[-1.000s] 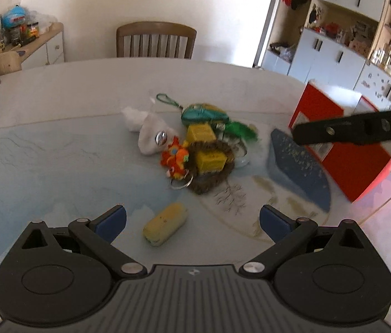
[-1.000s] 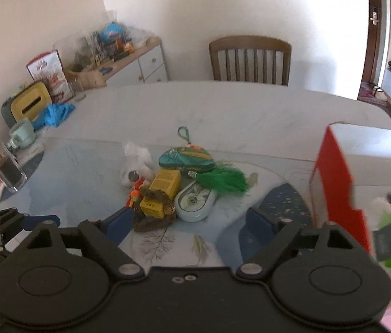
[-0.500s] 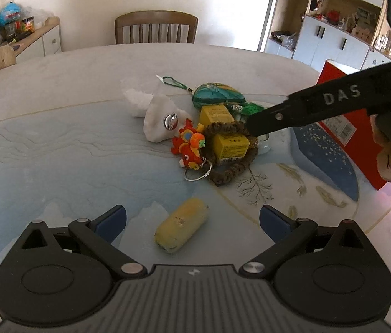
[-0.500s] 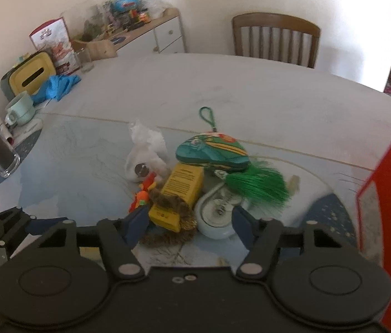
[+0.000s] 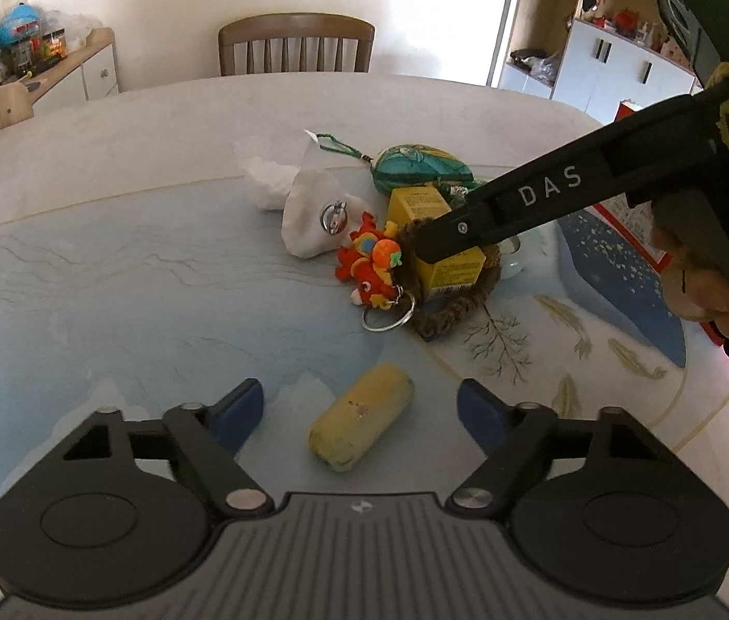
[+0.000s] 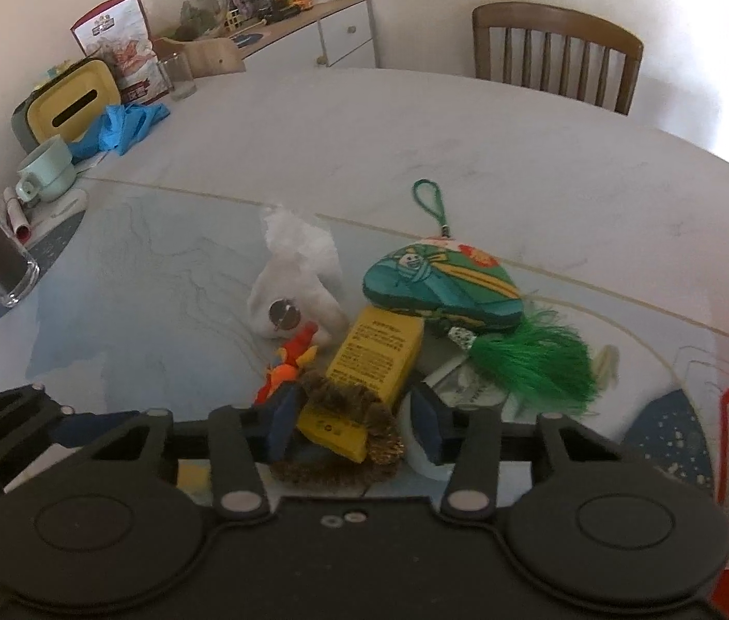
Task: Organize objects
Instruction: 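Grasp the yellow foam roll with the left gripper while the right grasps the brown beaded loop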
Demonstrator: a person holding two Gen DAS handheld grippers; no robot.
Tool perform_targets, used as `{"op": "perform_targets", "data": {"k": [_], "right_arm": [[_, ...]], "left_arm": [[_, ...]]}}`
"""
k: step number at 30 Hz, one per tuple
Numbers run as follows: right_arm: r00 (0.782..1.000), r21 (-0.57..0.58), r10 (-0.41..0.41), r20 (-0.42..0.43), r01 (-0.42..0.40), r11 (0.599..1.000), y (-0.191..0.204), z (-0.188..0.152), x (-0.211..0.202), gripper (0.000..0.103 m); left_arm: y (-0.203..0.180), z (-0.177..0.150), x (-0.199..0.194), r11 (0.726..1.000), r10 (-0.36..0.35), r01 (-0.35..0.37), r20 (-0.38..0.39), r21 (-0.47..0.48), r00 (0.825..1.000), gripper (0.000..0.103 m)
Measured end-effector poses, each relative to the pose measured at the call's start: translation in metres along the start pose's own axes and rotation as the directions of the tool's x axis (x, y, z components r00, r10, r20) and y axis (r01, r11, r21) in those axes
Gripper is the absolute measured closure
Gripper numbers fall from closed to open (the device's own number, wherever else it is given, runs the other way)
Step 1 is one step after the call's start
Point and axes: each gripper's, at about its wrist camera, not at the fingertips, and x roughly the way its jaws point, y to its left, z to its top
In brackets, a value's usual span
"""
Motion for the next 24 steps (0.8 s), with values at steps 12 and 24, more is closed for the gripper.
{"op": "perform_targets", "data": {"k": [12, 24], "right_arm": [[1.000, 0.001, 0.002, -0.008, -0.002, 1.000, 0.003, -0.001, -0.001, 0.068], [1.000, -0.002, -0.015, -0.003, 0.015, 1.000, 0.006, -0.005, -0.009, 0.067]], "left_arm": [[-0.003, 0.000, -0.004, 1.000, -0.007, 0.007, 0.001, 0.024, 1.000, 0.063], [-0.002, 0.000, -0.005, 1.000, 0.003, -0.003, 0.000, 0.022, 1.000, 0.064]]}}
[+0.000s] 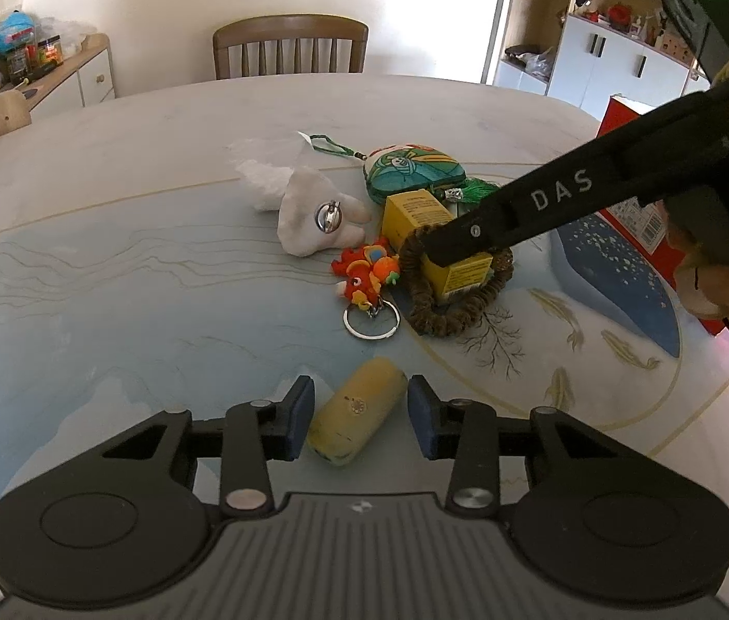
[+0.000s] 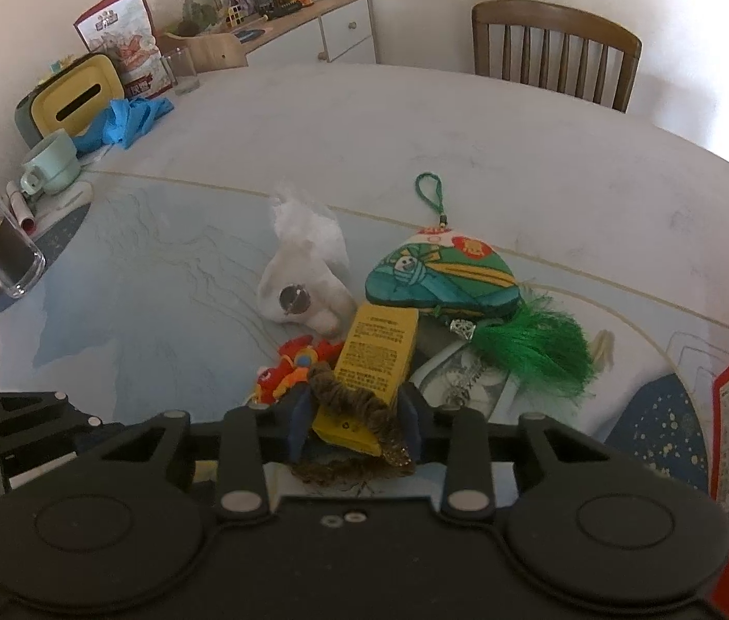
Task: Organize objects
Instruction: 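Grasp the yellow foam roll with the left gripper while the right grasps the brown beaded loop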
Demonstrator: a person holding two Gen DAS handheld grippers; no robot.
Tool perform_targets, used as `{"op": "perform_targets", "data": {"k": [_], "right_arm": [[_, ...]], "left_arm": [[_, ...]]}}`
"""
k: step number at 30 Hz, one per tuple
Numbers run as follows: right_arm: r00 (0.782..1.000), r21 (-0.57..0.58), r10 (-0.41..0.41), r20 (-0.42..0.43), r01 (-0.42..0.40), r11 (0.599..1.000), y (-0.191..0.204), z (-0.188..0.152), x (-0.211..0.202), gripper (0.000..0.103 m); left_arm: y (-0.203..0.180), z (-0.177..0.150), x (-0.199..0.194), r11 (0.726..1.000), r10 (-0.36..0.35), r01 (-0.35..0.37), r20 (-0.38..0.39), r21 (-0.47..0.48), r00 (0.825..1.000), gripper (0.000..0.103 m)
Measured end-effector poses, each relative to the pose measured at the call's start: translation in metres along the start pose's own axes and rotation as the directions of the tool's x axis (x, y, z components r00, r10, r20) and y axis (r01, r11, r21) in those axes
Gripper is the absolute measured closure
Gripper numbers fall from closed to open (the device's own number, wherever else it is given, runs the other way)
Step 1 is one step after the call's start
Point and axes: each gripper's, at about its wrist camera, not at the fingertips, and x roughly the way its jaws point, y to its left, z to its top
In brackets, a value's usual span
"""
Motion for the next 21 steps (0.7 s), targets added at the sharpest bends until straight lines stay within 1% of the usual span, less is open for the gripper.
{"op": "perform_targets", "data": {"k": [4, 9, 10, 11, 15, 20, 21], "right_arm": [[1.000, -0.018, -0.001, 0.000, 0.001, 1.000, 0.003, -0.001, -0.002, 0.067], [0.999, -0.066, -0.031, 0.008, 0.032, 0.997, 0.009, -0.004, -0.003, 0.083], [0.999, -0.075, -0.031, 0.009, 0.032, 0.997, 0.010, -0.004, -0.004, 0.089], [0.999, -0.085, -0.033, 0.009, 0.033, 0.996, 0.010, -0.004, -0.005, 0.091], [0.999, -0.104, -0.037, 0.009, 0.037, 0.994, 0.014, -0.009, -0.010, 0.094], [1.000, -0.087, -0.008, 0.021, 0.009, 0.996, 0.016, -0.013, -0.022, 0.095], [1.000, -0.077, 0.000, 0.024, 0.002, 0.997, 0.016, -0.014, -0.025, 0.095]], "left_arm": [[0.000, -0.001, 0.000, 1.000, 0.000, 0.000, -0.001, 0.001, 1.000, 0.064], [0.000, -0.003, -0.001, 1.000, 0.003, -0.003, 0.002, 0.003, 1.000, 0.064], [0.000, -0.003, -0.001, 1.000, 0.003, -0.003, 0.002, 0.003, 1.000, 0.064], [0.000, -0.003, -0.001, 1.000, 0.004, -0.004, 0.003, 0.004, 1.000, 0.064], [-0.001, -0.003, -0.001, 1.000, 0.005, -0.005, 0.004, 0.006, 1.000, 0.065], [-0.001, -0.002, -0.001, 1.000, 0.009, -0.009, 0.001, 0.007, 1.000, 0.066], [-0.001, -0.002, -0.001, 1.000, 0.012, -0.012, 0.001, 0.010, 1.000, 0.069]]}}
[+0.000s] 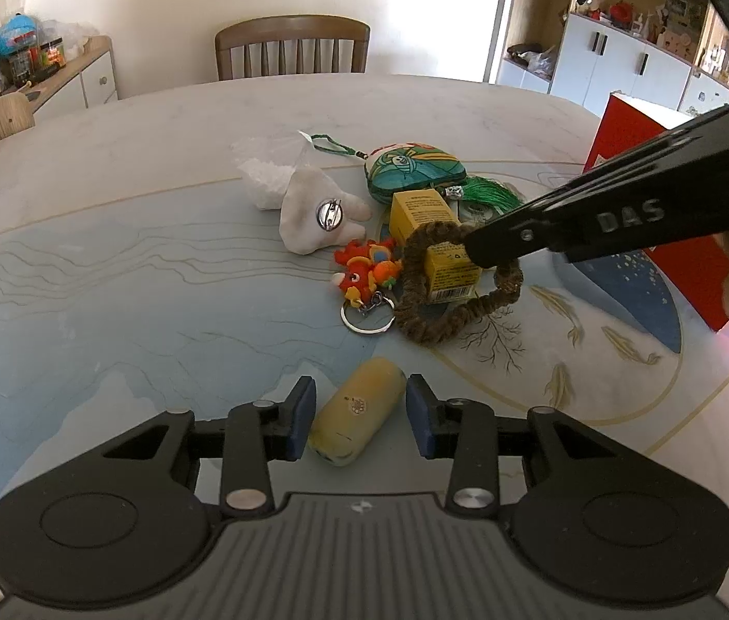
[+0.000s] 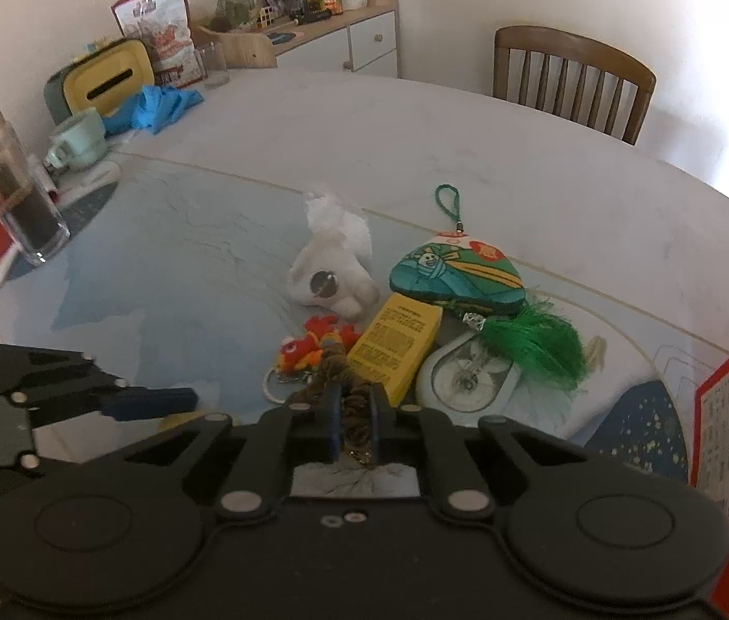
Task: Organize objects
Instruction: 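Grasp the yellow foam roll with the left gripper while the right grasps the brown beaded loop, then carry the foam roll and beaded loop into the shoebox and open both grippers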
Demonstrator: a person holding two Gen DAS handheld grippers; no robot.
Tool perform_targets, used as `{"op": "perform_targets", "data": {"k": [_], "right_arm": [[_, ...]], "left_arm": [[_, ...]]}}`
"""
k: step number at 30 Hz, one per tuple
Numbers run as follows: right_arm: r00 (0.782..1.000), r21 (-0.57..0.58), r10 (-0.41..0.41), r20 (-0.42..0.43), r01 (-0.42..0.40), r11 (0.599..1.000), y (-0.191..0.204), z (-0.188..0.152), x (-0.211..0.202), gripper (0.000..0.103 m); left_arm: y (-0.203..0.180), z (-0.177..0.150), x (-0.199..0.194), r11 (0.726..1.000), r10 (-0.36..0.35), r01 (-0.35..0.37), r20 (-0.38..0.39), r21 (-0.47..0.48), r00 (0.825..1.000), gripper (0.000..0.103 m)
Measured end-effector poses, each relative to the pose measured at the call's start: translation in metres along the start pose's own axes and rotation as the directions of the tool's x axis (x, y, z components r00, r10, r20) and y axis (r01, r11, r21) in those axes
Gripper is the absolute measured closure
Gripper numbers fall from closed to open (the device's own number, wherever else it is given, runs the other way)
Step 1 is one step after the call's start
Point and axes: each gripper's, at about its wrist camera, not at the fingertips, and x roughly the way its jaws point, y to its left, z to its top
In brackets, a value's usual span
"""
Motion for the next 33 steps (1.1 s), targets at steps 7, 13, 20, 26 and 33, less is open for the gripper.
{"op": "perform_targets", "data": {"k": [7, 13, 20, 26, 33], "right_arm": [[0.999, 0.102, 0.047, 0.020, -0.049, 0.994, -0.003, -0.012, -0.021, 0.095], [0.998, 0.166, 0.037, 0.050, -0.044, 0.985, -0.007, -0.025, -0.046, 0.095], [0.995, 0.236, 0.013, 0.101, -0.037, 0.971, -0.021, -0.039, -0.082, 0.095], [0.988, 0.292, -0.038, 0.149, -0.007, 0.956, -0.042, -0.052, -0.117, 0.095], [0.972, 0.344, -0.096, 0.213, 0.018, 0.939, -0.076, -0.067, -0.154, 0.095]], "left_arm": [[-0.004, 0.001, -0.002, 1.000, 0.013, -0.013, -0.003, 0.016, 1.000, 0.083], [-0.009, 0.001, -0.006, 1.000, 0.015, -0.015, -0.003, 0.016, 1.000, 0.083], [-0.023, 0.014, -0.020, 1.000, -0.007, 0.007, 0.000, 0.006, 1.000, 0.083], [-0.048, 0.032, -0.036, 0.999, -0.036, 0.035, 0.025, 0.021, 0.999, 0.083], [-0.096, 0.058, -0.045, 0.995, -0.064, 0.059, 0.067, 0.077, 0.996, 0.083]]}}
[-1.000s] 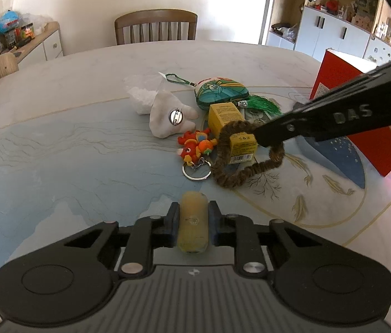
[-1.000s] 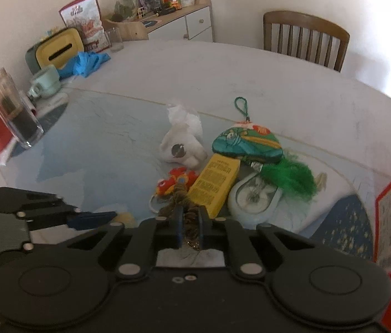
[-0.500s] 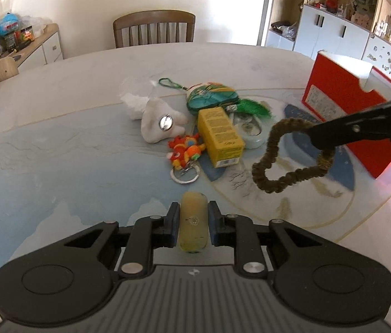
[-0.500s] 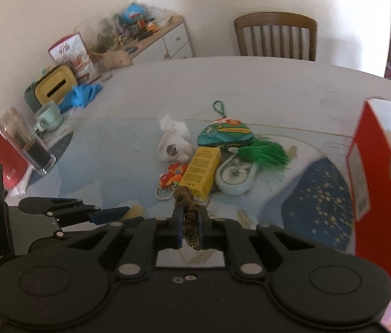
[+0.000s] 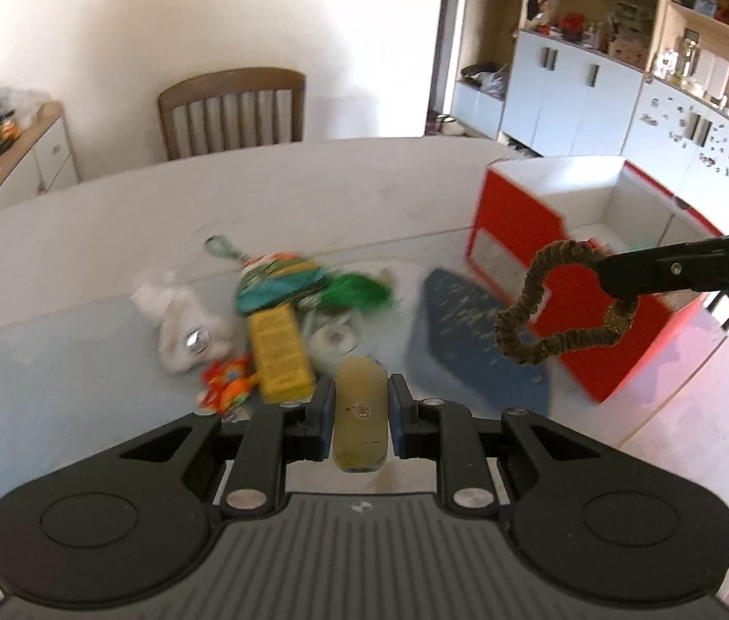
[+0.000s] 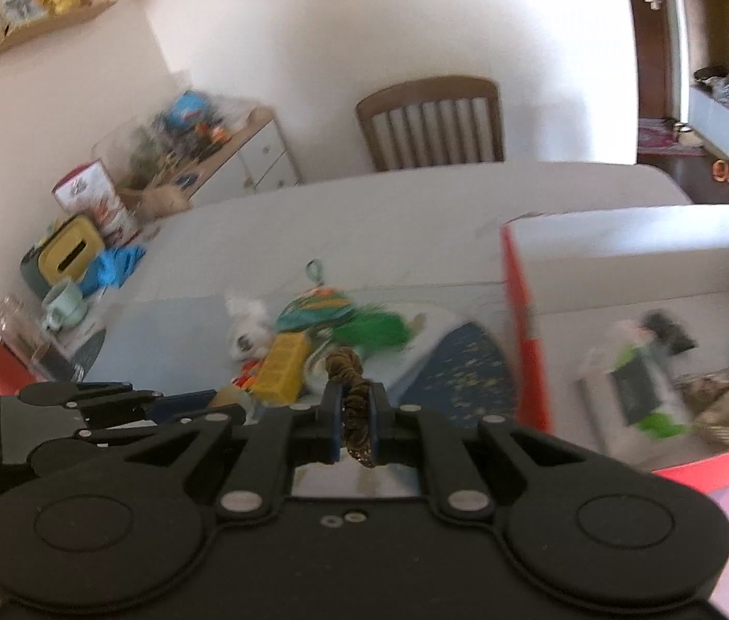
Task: Organize objects
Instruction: 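Carry the foam roll and beaded loop into the shoebox and open both grippers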
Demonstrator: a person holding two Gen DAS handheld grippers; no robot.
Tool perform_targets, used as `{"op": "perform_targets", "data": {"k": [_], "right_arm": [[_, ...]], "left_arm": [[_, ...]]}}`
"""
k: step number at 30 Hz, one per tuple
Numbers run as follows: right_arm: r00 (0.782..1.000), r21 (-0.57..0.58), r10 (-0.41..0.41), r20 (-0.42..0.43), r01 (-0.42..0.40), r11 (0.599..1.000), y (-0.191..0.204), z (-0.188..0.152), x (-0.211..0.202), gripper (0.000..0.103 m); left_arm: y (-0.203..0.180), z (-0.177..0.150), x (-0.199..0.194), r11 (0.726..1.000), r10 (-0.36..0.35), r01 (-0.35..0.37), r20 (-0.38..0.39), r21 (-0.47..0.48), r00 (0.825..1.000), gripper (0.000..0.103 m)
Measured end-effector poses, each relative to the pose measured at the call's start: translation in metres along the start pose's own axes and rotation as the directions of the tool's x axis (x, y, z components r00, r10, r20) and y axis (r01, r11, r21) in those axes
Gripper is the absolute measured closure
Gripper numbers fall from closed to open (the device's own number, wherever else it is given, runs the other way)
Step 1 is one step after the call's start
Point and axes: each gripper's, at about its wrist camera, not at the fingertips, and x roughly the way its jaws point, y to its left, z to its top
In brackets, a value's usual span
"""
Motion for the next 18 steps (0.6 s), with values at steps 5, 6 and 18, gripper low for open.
{"op": "perform_targets", "data": {"k": [5, 6, 18], "right_arm": [[0.999, 0.022, -0.015, 0.047, 0.014, 1.000, -0.030, 0.005, -0.023, 0.095], [0.998, 0.026, -0.021, 0.056, 0.019, 0.999, -0.037, 0.006, -0.027, 0.095], [0.986, 0.059, -0.095, 0.140, 0.087, 0.994, -0.122, 0.026, -0.060, 0.095]], "left_arm": [[-0.033, 0.020, 0.002, 0.999, -0.030, 0.029, 0.019, 0.033, 0.999, 0.083], [-0.040, 0.024, 0.003, 0.999, -0.034, 0.033, 0.022, 0.038, 0.999, 0.083], [-0.122, 0.068, 0.035, 0.992, -0.063, 0.060, 0.029, 0.114, 0.998, 0.083]]}}
